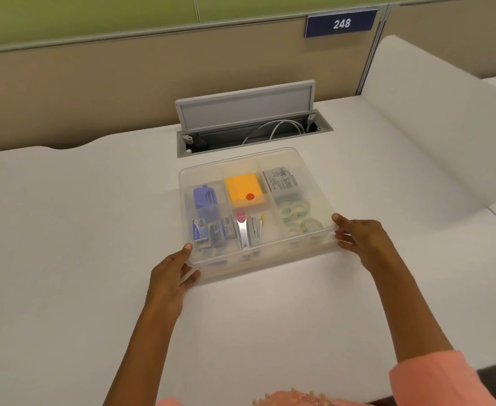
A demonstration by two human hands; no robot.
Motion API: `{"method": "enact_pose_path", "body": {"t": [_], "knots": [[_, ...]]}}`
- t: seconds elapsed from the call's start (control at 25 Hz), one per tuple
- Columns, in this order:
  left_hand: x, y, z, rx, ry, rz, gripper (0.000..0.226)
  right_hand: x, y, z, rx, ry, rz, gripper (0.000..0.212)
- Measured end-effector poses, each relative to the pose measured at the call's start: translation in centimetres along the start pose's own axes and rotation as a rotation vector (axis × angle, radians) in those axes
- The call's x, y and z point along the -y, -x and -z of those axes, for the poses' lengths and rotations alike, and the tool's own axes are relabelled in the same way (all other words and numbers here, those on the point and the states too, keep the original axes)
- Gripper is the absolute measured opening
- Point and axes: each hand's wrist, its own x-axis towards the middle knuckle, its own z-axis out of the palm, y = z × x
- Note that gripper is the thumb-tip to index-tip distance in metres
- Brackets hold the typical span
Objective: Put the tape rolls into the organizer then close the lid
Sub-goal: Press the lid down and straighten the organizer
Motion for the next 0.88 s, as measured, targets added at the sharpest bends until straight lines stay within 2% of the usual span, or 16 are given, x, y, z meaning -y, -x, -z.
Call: {"method": "enact_pose_path", "body": {"t": [0.16, 0.32, 0.4, 0.56, 0.72, 0.8, 0.88], "knots": [[-0.4, 0.5, 0.0, 0.129, 0.192, 0.018, 0.010, 1.3, 0.5, -0.3, 0.156, -0.182, -0.199, 0.020], [-1.3, 0.5, 0.4, 0.232, 0.391, 0.124, 0.042, 2.3, 0.5, -0.2, 0.198, -0.329, -0.228, 0.032], [-1.6, 0.7, 0.4, 0.209, 0.443, 0.166, 0.044, 2.3, 0.4, 0.0, 0.187, -0.356, -0.229, 0.044], [-1.4, 0.7, 0.3, 0.179, 0.435, 0.180, 0.037, 1.9, 0.2, 0.2, 0.215, -0.353, -0.264, 0.040], [-1.5, 0.4, 0.7, 0.209, 0.425, 0.218, 0.043, 1.7, -0.3, 0.5, 0.241, -0.356, -0.299, 0.061], [-1.5, 0.3, 0.9, 0.205, 0.356, 0.220, 0.038, 1.4, -0.4, 0.6, 0.257, -0.353, -0.315, 0.065], [-1.4, 0.1, 1.0, 0.163, 0.239, 0.195, 0.037, 1.1, -0.8, 0.7, 0.263, -0.306, -0.322, 0.060]]}}
